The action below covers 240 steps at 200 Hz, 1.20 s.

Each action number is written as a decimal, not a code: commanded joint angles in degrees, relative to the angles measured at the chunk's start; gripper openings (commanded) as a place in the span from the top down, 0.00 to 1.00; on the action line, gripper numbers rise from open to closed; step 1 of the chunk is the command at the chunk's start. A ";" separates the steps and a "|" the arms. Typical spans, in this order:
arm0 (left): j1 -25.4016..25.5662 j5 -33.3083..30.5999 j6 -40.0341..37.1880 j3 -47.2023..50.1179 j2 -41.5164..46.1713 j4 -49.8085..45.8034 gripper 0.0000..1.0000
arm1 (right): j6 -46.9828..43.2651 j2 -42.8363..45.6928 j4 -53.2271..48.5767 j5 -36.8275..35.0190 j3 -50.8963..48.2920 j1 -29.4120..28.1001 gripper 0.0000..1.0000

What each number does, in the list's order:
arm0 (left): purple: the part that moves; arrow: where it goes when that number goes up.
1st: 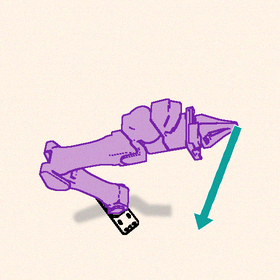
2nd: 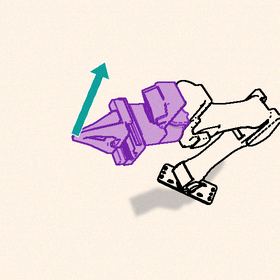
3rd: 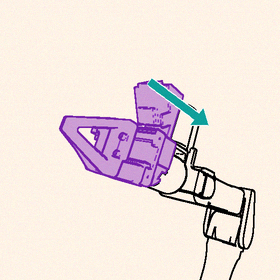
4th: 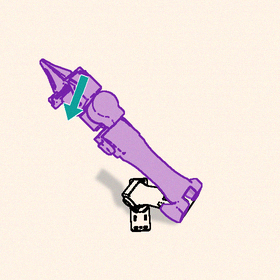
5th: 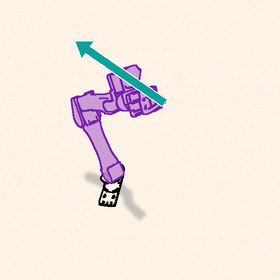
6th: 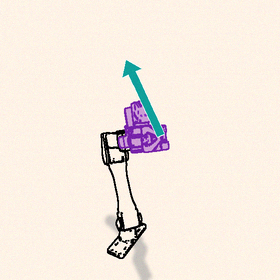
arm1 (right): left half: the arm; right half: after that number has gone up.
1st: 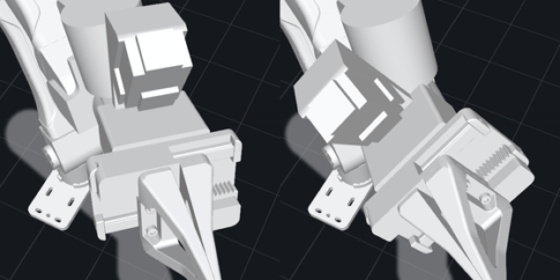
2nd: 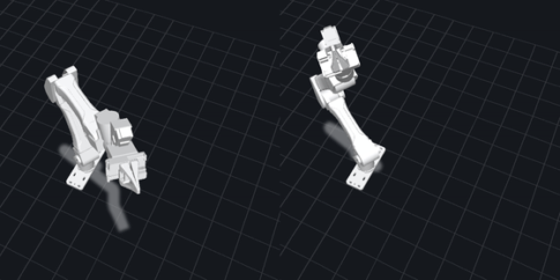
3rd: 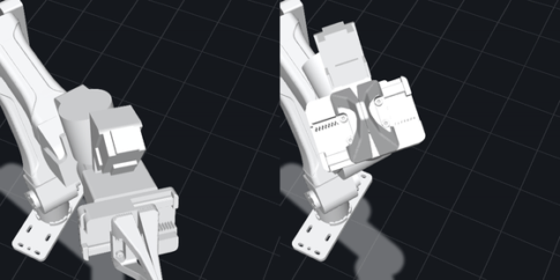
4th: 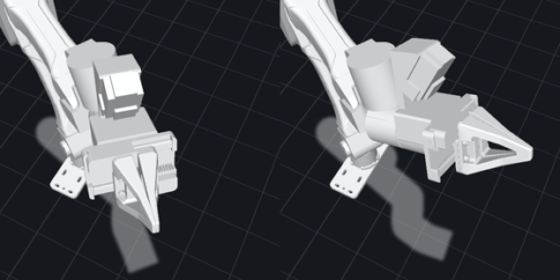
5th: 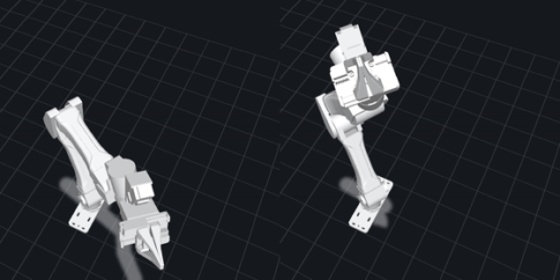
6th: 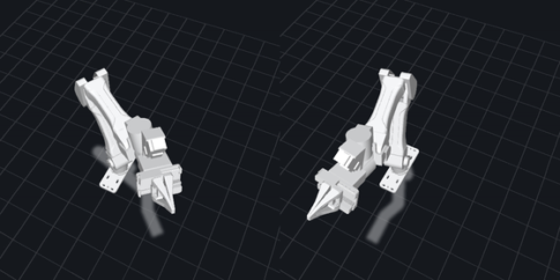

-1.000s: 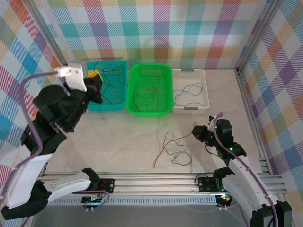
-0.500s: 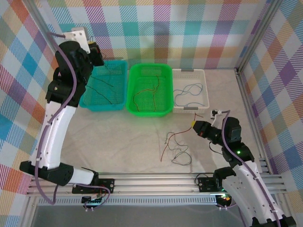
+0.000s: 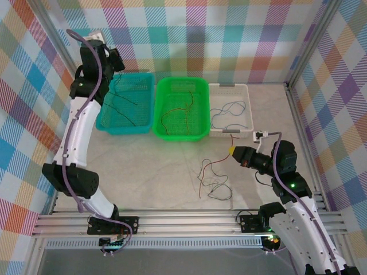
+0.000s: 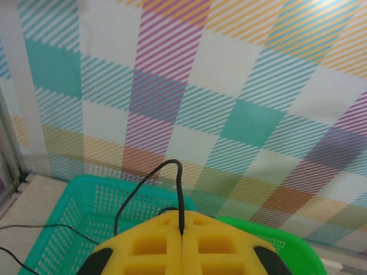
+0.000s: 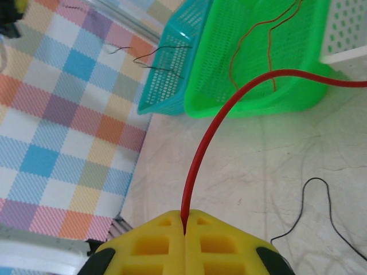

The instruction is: Untangle the cables

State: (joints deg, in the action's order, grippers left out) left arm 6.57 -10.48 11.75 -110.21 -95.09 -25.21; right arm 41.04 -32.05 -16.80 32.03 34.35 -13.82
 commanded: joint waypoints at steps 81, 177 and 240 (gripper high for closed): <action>-3.15 3.96 7.46 15.13 -6.24 7.72 1.00 | -4.43 -8.60 -0.22 13.16 24.90 -0.68 1.00; -3.23 10.72 12.09 23.60 -6.47 8.28 0.82 | -8.30 -26.03 -2.85 5.69 43.60 -3.72 1.00; -3.22 12.18 14.36 27.56 -1.94 7.63 0.59 | -12.74 -38.00 -4.61 -5.09 53.86 -7.29 1.00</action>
State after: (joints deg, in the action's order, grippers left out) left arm 4.16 0.64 24.47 -83.79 -101.89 -17.80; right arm 31.88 -66.98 -20.75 32.82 84.03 -19.70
